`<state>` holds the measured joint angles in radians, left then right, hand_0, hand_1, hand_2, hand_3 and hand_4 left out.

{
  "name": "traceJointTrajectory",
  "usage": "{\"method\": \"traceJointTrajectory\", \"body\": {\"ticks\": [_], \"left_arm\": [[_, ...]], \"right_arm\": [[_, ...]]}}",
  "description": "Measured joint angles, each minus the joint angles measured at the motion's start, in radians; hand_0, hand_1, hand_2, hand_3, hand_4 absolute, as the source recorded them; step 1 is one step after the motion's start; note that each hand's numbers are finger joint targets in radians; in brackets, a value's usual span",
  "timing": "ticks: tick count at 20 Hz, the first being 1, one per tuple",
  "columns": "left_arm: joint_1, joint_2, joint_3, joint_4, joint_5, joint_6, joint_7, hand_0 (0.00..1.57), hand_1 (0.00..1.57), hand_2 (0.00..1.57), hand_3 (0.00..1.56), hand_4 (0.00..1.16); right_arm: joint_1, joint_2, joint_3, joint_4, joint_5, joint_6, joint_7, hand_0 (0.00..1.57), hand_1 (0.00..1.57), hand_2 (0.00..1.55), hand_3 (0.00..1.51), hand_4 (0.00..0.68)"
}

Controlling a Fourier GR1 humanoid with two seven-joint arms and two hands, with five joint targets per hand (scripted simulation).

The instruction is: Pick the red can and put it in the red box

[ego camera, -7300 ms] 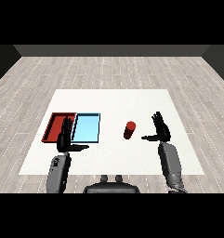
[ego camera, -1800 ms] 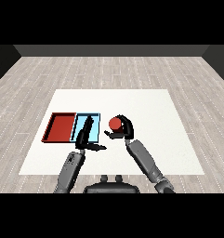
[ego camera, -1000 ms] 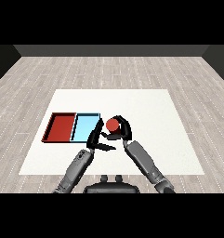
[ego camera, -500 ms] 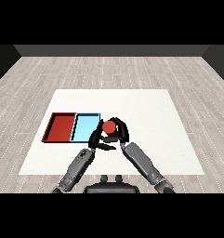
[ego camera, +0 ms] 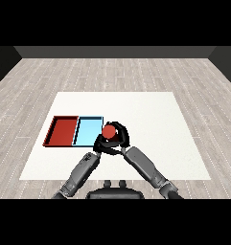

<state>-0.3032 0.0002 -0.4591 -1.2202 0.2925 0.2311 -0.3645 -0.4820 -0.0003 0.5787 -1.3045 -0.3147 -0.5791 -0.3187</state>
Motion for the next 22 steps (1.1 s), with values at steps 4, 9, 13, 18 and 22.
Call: {"method": "traceJointTrajectory", "body": {"ticks": [4, 9, 13, 18, 22], "left_arm": [[-0.045, 0.0, 0.005, 0.056, 0.017, 0.001, -0.025, 0.0, 0.0, 0.0, 0.0, 0.22], [-0.043, 0.003, -0.001, 0.039, -0.016, 0.1, 0.015, 0.74, 0.74, 0.89, 0.71, 0.82], [-0.064, 0.014, -0.022, 0.05, 0.029, 0.207, 0.044, 1.57, 1.57, 1.5, 1.38, 0.91], [-0.068, 0.012, -0.032, 0.055, 0.007, 0.292, 0.085, 1.56, 1.56, 1.51, 1.41, 0.97], [-0.068, 0.007, -0.032, 0.052, -0.015, 0.344, 0.075, 1.57, 1.57, 1.52, 1.41, 0.96]], "right_arm": [[-0.019, 0.0, 0.026, 0.018, -0.022, -0.017, -0.004, 1.49, 1.49, 1.46, 1.37, 0.646], [-0.037, -0.002, 0.041, 0.028, -0.023, -0.023, -0.004, 1.47, 1.47, 1.45, 1.37, 0.626], [-0.047, -0.009, 0.065, 0.034, -0.039, -0.034, -0.008, 1.53, 1.53, 1.46, 1.38, 0.626], [-0.084, -0.009, 0.085, 0.053, -0.084, -0.055, -0.018, 1.5, 1.5, 1.45, 1.38, 0.606], [-0.062, -0.01, 0.089, 0.037, -0.082, -0.055, -0.032, 1.43, 1.43, 1.44, 1.38, 0.618]]}}
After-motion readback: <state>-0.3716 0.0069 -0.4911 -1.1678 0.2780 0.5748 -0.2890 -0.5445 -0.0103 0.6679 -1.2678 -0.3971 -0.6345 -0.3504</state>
